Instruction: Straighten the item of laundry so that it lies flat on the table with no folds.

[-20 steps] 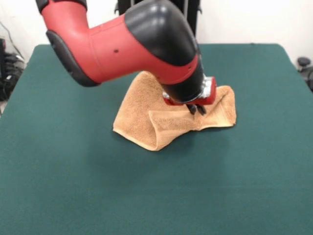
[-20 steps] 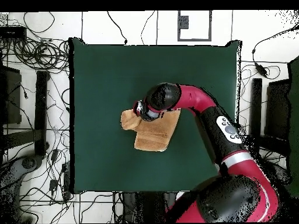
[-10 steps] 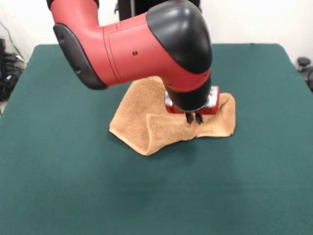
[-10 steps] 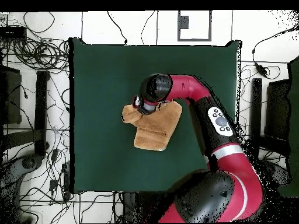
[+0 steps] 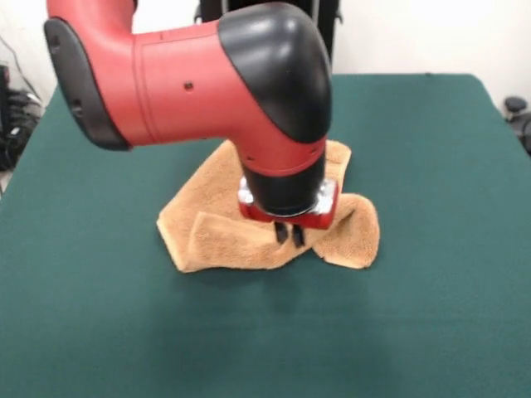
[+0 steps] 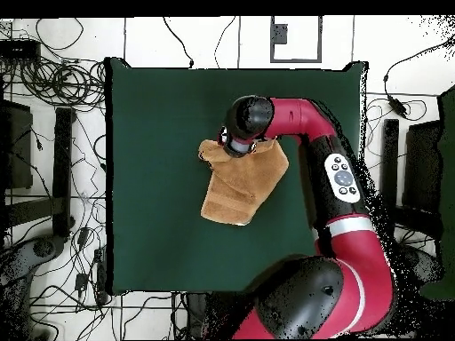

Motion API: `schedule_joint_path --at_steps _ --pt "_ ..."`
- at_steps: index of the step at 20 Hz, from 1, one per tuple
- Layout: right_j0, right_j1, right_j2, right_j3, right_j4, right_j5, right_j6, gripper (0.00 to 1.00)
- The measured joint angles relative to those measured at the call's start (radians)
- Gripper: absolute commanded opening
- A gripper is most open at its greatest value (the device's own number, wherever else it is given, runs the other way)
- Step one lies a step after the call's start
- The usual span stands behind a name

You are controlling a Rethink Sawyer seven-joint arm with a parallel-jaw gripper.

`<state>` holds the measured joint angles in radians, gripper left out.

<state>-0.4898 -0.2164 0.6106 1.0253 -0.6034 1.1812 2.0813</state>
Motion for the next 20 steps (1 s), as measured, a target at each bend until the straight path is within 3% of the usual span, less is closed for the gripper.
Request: schedule_joint_path --at_steps 10,15,20 --pt "0.006 0.004 -0.075 -0.016 0.049 -0.008 0.0 0.0" --pt "0.006 -0.015 -0.116 0.005 0.065 -0.068 0.0 0.0" --pt "0.004 -0.014 -0.133 -0.003 0.101 -0.04 0.0 0.0"
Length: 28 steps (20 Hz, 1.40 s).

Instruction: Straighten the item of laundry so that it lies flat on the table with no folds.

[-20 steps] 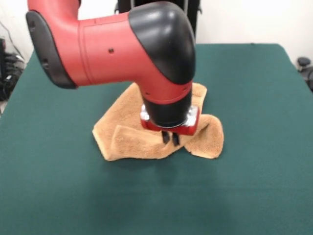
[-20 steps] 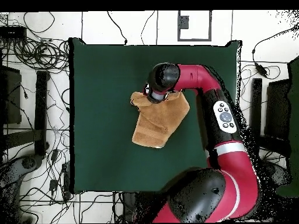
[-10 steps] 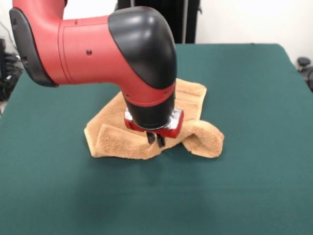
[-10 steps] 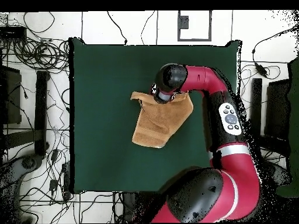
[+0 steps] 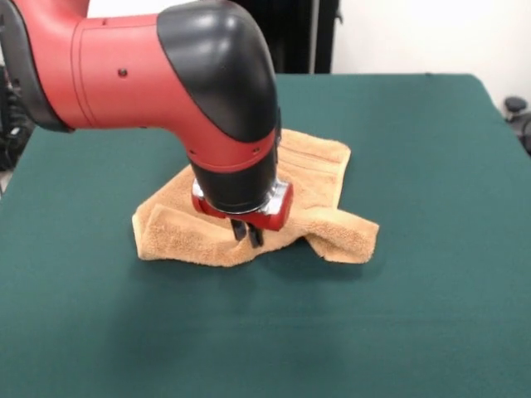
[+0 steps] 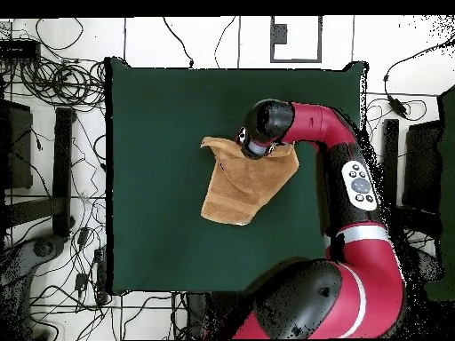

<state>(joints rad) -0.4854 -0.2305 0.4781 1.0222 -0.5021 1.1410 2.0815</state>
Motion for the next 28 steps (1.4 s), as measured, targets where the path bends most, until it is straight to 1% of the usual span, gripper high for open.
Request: schedule_joint_path --at_steps 3,14,18,19,23,28 --pt "0.0 0.007 -0.008 -0.021 0.008 0.036 0.0 0.0" --pt "-0.003 0.039 -0.012 -0.057 0.005 0.034 0.0 0.0" --pt "-0.003 0.034 -0.012 -0.052 -0.004 0.006 0.0 0.0" --pt "-0.003 0.023 -0.012 -0.041 -0.018 -0.033 0.0 0.0" --pt "-0.003 0.011 -0.012 -0.033 -0.04 -0.102 0.0 0.0" --pt "-0.003 0.008 -0.013 -0.033 -0.045 -0.124 0.0 0.0"
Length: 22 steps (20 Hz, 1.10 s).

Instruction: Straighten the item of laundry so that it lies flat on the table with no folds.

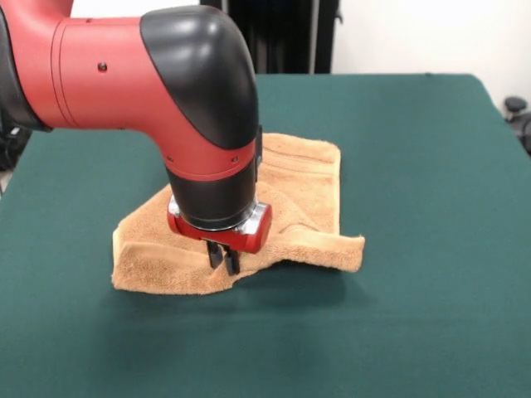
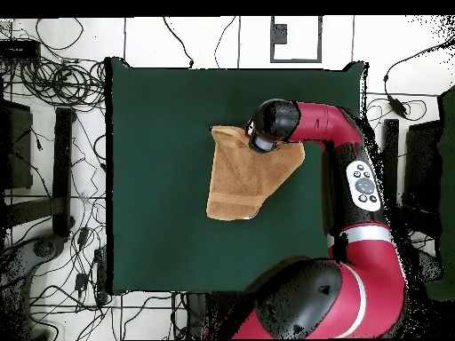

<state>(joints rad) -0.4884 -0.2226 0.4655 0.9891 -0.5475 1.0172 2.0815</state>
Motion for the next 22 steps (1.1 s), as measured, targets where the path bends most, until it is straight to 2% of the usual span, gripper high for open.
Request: schedule_joint_path --at_steps 14,22 --pt "0.0 -0.012 -0.011 0.017 0.0 -0.014 0.0 0.0" --pt "0.005 -0.032 -0.03 0.057 -0.012 -0.094 0.0 0.0"
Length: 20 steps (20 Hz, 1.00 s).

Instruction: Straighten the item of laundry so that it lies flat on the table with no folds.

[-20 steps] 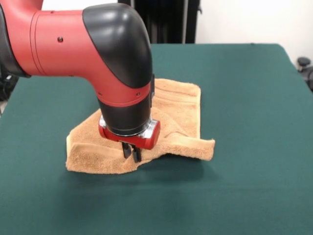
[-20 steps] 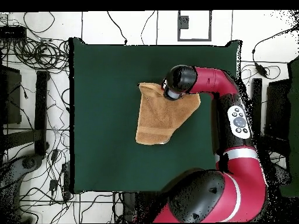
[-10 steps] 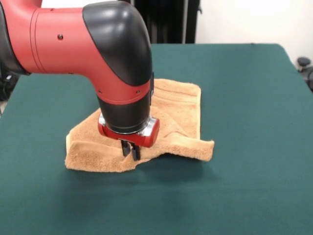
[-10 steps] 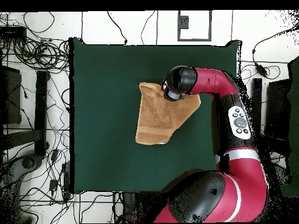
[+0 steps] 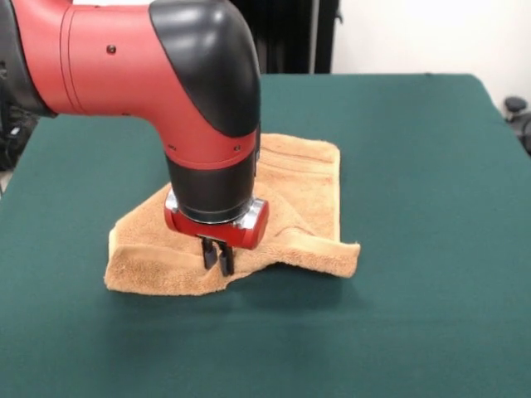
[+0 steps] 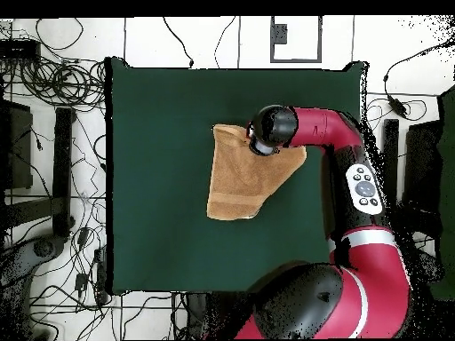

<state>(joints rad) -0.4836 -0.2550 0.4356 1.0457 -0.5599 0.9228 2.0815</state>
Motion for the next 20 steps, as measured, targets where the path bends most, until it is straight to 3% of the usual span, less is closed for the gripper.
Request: schedule_joint_path --at_steps 20 --pt "0.0 0.056 -0.002 -0.103 0.073 0.178 0.0 0.0"
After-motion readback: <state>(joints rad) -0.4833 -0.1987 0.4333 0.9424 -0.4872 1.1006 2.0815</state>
